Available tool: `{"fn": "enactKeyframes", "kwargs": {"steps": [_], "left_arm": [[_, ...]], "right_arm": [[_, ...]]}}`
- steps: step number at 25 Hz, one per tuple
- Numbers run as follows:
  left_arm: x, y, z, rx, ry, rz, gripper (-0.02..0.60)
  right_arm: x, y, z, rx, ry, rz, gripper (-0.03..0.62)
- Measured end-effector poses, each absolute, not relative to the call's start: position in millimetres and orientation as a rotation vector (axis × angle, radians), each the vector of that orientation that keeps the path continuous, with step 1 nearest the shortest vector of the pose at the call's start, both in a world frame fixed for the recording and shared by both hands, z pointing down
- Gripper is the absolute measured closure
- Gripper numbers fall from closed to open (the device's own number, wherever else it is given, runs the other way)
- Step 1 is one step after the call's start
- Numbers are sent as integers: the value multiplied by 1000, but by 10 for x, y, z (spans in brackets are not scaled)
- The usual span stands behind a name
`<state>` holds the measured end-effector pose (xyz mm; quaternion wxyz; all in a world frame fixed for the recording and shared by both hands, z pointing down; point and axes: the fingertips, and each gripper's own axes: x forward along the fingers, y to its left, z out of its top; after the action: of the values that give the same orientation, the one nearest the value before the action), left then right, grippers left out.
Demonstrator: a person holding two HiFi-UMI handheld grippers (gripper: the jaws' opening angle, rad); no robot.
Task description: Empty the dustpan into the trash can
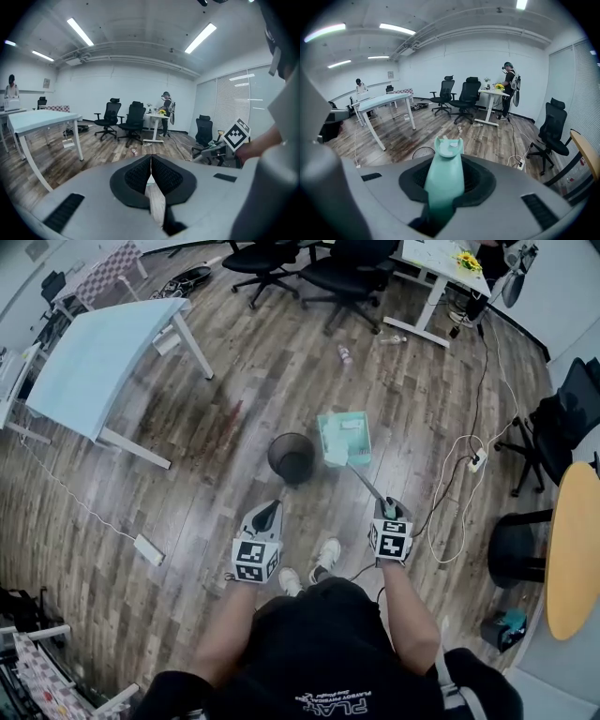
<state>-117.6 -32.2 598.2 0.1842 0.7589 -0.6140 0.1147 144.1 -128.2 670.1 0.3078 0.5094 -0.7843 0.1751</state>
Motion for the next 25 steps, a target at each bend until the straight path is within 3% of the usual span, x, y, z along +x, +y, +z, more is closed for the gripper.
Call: {"fn": "enactKeyframes", "kwargs": {"steps": [25], "left_arm": [[-1602, 176, 5991, 2068, -1805, 263, 558]], "right_arm": [[813, -1197, 6477, 1040, -2064, 31, 499]]}}
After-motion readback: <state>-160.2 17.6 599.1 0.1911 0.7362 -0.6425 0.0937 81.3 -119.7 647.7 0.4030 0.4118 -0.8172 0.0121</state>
